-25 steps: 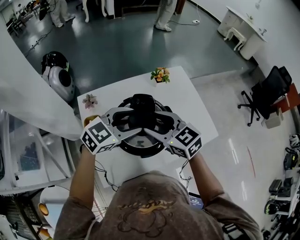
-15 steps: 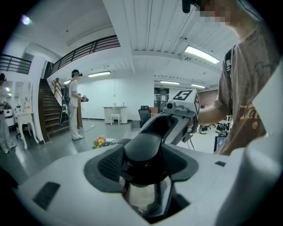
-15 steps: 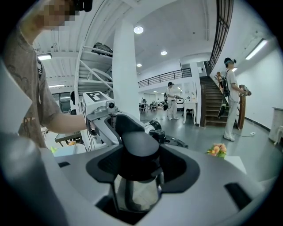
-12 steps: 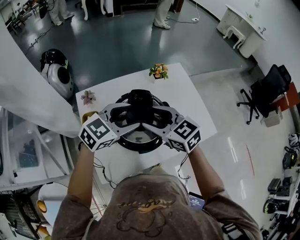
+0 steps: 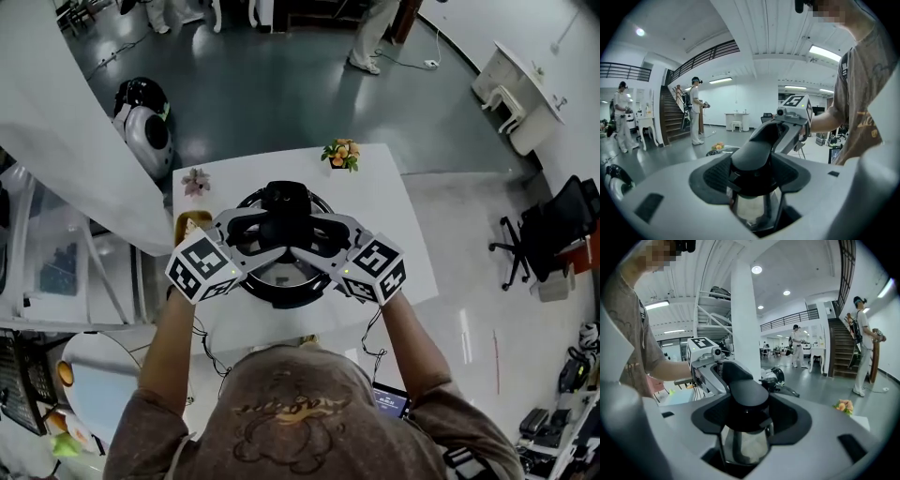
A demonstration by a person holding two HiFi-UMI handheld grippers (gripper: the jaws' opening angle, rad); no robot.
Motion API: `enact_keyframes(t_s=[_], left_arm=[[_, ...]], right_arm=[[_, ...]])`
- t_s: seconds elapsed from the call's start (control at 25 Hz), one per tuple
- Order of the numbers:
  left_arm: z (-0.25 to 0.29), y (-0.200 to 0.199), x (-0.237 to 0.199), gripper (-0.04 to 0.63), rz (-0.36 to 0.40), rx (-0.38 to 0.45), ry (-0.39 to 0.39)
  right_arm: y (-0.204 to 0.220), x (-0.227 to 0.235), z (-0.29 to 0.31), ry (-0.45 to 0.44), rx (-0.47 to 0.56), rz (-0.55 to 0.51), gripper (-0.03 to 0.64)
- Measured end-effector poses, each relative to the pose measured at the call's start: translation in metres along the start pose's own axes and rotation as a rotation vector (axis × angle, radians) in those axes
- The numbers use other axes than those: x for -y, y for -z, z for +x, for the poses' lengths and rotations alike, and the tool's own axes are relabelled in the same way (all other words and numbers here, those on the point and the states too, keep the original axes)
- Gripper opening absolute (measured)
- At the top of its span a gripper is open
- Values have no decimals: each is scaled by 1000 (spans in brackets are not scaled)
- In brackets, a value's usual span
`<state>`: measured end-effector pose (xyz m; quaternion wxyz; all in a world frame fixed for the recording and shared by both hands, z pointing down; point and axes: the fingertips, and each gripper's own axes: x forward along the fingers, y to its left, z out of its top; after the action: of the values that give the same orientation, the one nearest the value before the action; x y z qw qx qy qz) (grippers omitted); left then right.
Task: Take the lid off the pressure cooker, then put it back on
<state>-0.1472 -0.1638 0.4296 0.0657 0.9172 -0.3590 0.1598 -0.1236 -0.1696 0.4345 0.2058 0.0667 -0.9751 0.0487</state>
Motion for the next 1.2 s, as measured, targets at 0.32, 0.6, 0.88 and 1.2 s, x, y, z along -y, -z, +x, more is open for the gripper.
enact_keyframes(t_s=[0.32, 0.6, 0.88, 1.2], left_arm=[[-1, 0, 4, 272, -46, 5, -145], [-2, 1, 4, 272, -76, 5, -233], [-1, 1, 5, 273, -94, 3, -283], [-9, 0, 9, 273, -103, 25, -400]], right_arm=[[1, 0, -1, -147, -15, -58, 255], [0, 2, 1, -229, -21, -93, 255], [0, 3, 1, -283, -24, -106, 255], [-4, 3, -2, -217, 28, -130, 259]])
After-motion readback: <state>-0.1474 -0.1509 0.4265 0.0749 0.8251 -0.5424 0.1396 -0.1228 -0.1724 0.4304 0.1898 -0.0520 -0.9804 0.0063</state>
